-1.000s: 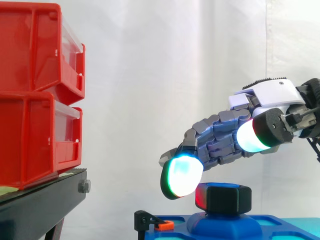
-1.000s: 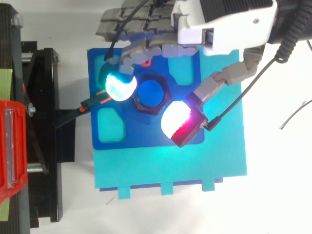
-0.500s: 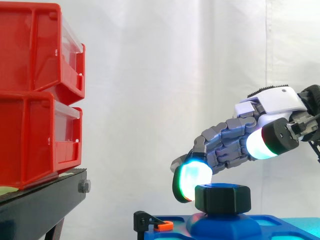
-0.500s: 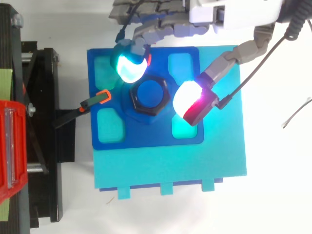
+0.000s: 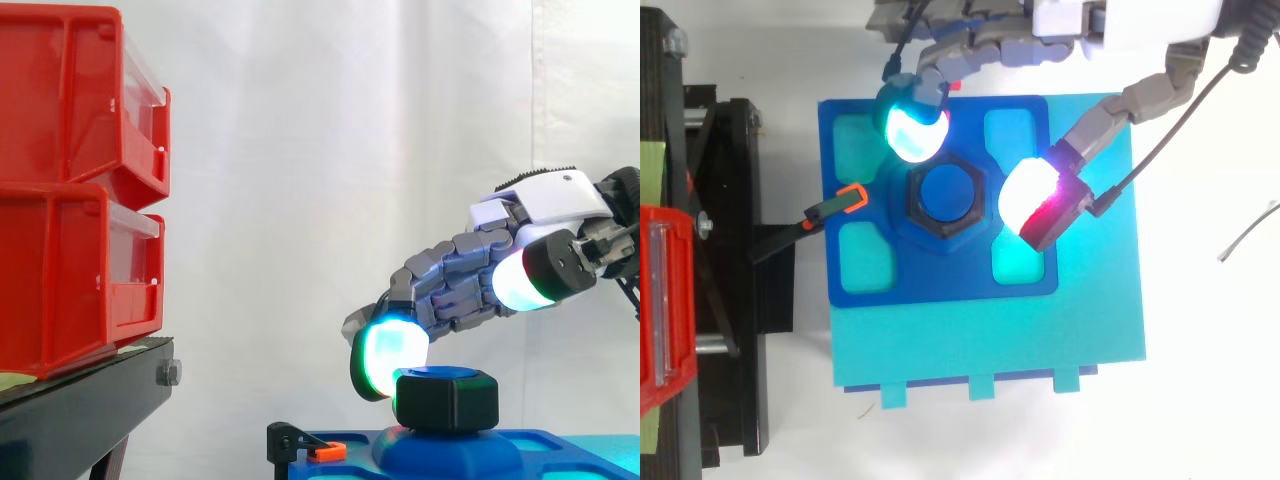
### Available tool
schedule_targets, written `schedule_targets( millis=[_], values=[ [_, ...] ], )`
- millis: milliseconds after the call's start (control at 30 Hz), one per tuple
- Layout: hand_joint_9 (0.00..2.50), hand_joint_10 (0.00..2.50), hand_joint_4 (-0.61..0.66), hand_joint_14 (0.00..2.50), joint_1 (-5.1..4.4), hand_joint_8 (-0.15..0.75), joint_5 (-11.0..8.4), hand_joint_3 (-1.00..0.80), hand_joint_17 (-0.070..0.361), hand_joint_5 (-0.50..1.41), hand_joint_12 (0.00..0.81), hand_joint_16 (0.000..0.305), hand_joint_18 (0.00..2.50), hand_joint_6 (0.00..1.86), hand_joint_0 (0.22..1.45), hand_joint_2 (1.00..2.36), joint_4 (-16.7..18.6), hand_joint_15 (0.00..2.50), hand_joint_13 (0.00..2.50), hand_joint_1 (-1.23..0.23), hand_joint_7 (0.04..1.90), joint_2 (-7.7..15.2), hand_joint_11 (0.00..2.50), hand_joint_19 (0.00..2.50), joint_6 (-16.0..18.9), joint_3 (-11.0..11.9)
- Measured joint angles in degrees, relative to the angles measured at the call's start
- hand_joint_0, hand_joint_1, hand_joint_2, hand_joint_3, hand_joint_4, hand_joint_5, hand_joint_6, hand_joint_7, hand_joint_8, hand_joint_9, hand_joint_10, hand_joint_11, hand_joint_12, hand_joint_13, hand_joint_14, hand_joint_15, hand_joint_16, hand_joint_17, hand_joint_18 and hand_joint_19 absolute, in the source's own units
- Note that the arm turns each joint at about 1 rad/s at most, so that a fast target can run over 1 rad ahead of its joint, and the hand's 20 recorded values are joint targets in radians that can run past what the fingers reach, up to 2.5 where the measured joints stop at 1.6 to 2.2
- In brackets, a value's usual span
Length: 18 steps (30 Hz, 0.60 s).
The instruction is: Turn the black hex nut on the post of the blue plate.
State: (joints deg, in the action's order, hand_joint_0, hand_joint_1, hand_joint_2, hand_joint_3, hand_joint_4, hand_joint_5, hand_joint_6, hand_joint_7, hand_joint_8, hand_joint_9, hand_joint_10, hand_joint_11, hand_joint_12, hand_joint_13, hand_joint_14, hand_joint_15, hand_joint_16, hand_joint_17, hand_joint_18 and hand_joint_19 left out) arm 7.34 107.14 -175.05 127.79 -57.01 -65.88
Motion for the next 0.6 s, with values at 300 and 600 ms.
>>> schedule_targets(
  millis=[300, 600],
  values=[
    [0.0, 0.0, 0.18, 0.0, 0.01, 0.234, 0.0, -0.5, 0.102, -0.23, 0.344, 0.045, 0.0, 0.5, 0.43, 1.0, -0.93, 0.0, 0.0, -0.46, 0.87, 0.0, 0.0, 0.0, 0.06, 1.54],
    [0.0, 0.0, 0.18, 0.0, -0.55, 0.232, -0.39, -0.5, 0.101, -0.23, 0.344, 0.045, 0.0, 0.5, 0.43, 1.0, -1.02, 0.0, 0.0, -0.46, 0.87, 0.0, 0.0, 0.0, 0.08, 3.01]
  ],
)
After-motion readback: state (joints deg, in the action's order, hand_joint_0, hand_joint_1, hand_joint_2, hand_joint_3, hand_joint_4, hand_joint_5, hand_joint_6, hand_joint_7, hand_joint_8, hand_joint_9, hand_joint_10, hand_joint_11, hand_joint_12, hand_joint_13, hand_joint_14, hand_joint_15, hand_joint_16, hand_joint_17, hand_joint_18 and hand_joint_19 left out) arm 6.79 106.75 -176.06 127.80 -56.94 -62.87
